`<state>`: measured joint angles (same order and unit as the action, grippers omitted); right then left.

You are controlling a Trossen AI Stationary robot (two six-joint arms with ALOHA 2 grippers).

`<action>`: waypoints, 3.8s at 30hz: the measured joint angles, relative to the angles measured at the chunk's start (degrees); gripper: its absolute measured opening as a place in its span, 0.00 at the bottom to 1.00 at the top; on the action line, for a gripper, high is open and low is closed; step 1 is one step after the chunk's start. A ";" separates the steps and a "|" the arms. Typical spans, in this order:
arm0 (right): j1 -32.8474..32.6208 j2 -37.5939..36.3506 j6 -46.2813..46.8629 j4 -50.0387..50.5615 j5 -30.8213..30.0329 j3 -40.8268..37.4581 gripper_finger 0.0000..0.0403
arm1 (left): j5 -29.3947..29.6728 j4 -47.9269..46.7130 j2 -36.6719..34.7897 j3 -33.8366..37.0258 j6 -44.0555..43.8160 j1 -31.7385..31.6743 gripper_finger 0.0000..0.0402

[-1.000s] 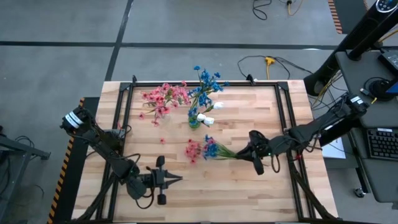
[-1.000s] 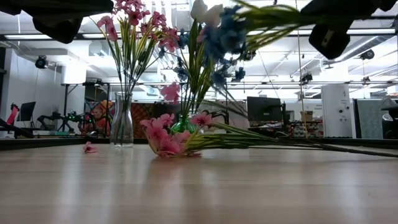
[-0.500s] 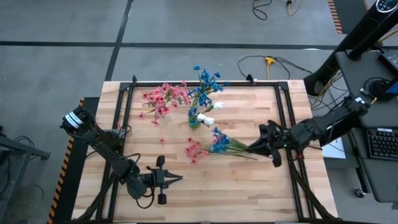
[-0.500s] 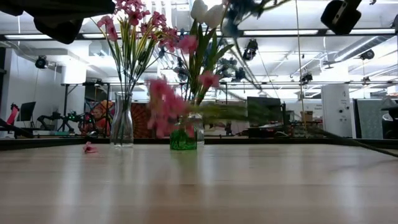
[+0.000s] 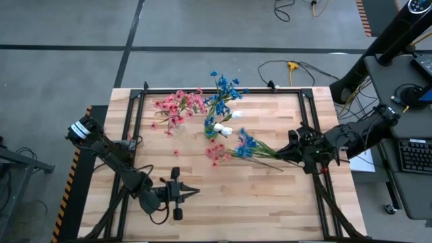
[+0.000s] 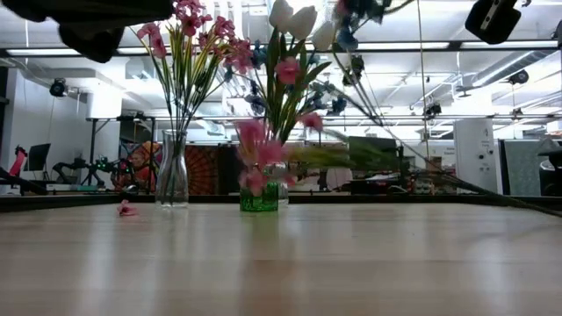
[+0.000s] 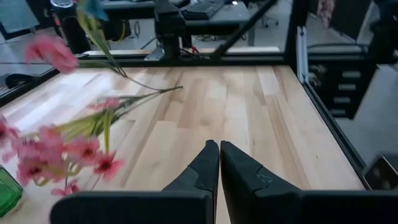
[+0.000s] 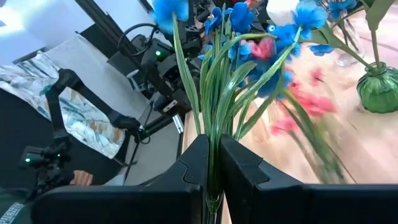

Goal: Sort flowers into vase by color
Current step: Put the blue flowers into the right transparent vase

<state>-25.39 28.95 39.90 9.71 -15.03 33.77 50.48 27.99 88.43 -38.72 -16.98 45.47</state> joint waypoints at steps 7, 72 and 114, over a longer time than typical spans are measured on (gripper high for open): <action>-0.13 0.11 -0.17 -0.08 0.02 0.29 0.07 | -1.28 11.37 3.86 0.02 5.08 -4.43 0.09; -0.24 4.48 -15.21 -4.83 4.59 0.32 0.07 | -1.64 24.31 25.37 -20.41 22.01 -25.78 0.14; -0.24 4.52 -13.72 0.02 5.01 8.20 0.07 | -1.38 17.84 25.37 -19.52 15.76 -24.61 0.00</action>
<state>-25.63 33.47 26.18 9.73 -10.02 41.97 49.10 45.83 113.80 -58.24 -1.21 20.86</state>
